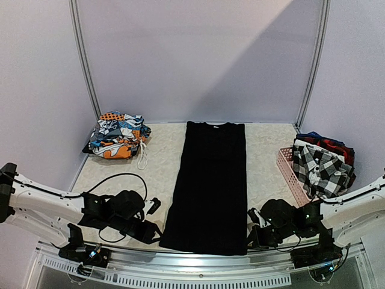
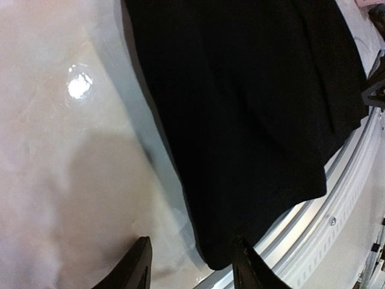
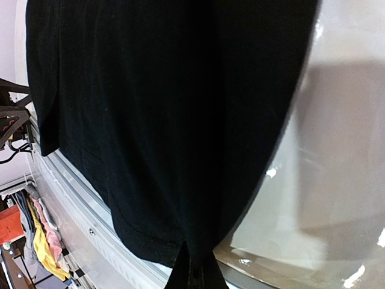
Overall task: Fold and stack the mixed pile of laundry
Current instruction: Pick up the rectangle-folded T-shirt from the center of the board.
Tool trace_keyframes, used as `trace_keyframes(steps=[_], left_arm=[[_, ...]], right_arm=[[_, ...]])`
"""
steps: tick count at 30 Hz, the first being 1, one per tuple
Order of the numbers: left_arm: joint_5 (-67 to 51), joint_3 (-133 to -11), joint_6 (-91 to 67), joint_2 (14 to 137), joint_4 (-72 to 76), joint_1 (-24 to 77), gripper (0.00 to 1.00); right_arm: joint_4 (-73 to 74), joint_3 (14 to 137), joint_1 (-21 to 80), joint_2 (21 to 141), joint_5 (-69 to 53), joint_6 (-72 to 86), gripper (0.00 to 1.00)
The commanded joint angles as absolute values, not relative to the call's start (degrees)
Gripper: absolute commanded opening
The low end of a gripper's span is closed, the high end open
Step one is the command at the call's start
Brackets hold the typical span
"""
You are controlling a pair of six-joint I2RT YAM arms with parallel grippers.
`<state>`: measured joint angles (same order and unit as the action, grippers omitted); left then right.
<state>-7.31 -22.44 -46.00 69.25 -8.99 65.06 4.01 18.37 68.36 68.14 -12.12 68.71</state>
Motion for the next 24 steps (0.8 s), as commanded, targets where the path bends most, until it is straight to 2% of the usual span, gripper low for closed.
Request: trace_keyframes(steps=[1, 18, 21, 24], left_arm=[[-7.6, -22.0, -46.7, 71.5, -7.2, 66.0, 0.47], [-12.0, -23.1, -48.9, 76.2, -6.1, 70.0, 0.38], [-12.4, -23.1, -48.7, 77.9, -3.8, 70.0, 0.27], [-13.1, -23.2, -48.9, 79.2, -1.2, 70.3, 0.02]], right_arm=[[7.1, 17.9, 68.9, 66.7, -10.8, 68.1, 0.00], [7.6, 17.0, 68.9, 66.5, -9.9, 67.9, 0.00], [8.1, 16.9, 68.9, 66.1, -9.6, 67.9, 0.00], [9.8, 17.5, 68.9, 65.3, -9.4, 67.5, 0.00]])
